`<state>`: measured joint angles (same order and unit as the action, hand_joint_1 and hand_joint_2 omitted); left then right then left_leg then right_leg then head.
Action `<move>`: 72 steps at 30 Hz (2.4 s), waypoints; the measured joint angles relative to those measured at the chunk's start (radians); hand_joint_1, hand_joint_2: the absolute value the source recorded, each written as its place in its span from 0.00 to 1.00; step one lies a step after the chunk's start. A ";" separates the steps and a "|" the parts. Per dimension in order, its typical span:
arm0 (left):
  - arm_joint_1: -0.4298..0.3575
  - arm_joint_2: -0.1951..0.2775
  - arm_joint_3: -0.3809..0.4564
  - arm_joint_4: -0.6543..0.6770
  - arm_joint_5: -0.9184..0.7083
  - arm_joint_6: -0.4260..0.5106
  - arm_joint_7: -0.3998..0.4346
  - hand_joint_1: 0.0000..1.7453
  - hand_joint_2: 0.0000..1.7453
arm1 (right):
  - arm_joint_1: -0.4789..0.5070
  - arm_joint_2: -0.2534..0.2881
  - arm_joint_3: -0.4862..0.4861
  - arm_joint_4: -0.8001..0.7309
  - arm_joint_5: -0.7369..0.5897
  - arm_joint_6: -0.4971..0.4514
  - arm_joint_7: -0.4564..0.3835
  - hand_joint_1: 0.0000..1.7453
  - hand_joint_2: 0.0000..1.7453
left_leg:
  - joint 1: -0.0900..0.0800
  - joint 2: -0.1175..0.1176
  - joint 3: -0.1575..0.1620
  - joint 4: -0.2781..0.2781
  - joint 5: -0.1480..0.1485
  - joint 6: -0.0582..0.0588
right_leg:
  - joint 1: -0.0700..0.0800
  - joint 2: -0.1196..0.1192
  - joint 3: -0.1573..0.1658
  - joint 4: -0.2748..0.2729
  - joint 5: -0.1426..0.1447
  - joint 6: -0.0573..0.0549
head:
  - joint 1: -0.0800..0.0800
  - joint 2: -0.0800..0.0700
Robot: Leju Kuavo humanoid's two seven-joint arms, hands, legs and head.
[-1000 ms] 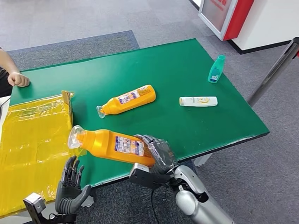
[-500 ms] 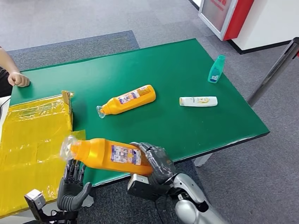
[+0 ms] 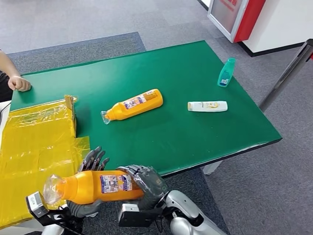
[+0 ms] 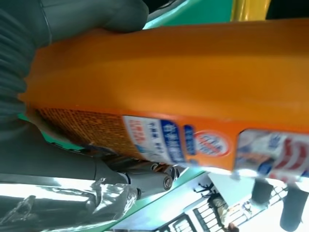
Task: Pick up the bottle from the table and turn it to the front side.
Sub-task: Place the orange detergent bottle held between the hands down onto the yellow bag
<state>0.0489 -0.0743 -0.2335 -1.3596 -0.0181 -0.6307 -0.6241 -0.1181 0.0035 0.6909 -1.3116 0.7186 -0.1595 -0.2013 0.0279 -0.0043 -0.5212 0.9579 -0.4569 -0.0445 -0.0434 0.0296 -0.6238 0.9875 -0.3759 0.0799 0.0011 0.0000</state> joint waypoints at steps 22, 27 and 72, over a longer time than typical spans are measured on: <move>0.062 0.023 0.033 -0.204 -0.487 0.805 0.151 1.00 1.00 | 0.158 -0.029 -0.033 -0.081 -0.007 -0.120 0.042 0.00 1.00 | 0.000 0.000 -0.001 0.000 -0.002 -0.001 | 0.000 0.000 0.000 0.000 -0.001 0.000 | 0.000 0.000; 0.081 0.024 0.105 -0.268 -0.588 0.949 0.174 1.00 1.00 | 0.213 -0.061 -0.053 -0.173 -0.009 -0.145 0.060 0.00 1.00 | 0.000 0.000 -0.001 0.000 -0.002 -0.001 | 0.000 0.000 0.000 0.000 -0.001 0.000 | 0.000 0.000; -0.370 0.162 0.063 0.402 -1.413 0.973 0.699 0.17 1.00 | 0.222 -0.121 -0.021 -0.190 -0.133 -0.046 0.029 0.00 1.00 | 0.001 0.000 0.000 0.001 0.001 -0.002 | 0.001 0.000 0.000 0.000 0.001 -0.002 | 0.000 0.000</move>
<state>-0.3207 0.0877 -0.1707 -0.9575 -1.4312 0.3427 0.0752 0.1043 -0.1177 0.6697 -1.5016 0.5860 -0.2056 -0.1725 0.0286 -0.0040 -0.5215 0.9584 -0.4560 -0.0462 -0.0423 0.0298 -0.6242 0.9874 -0.3747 0.0782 0.0012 0.0000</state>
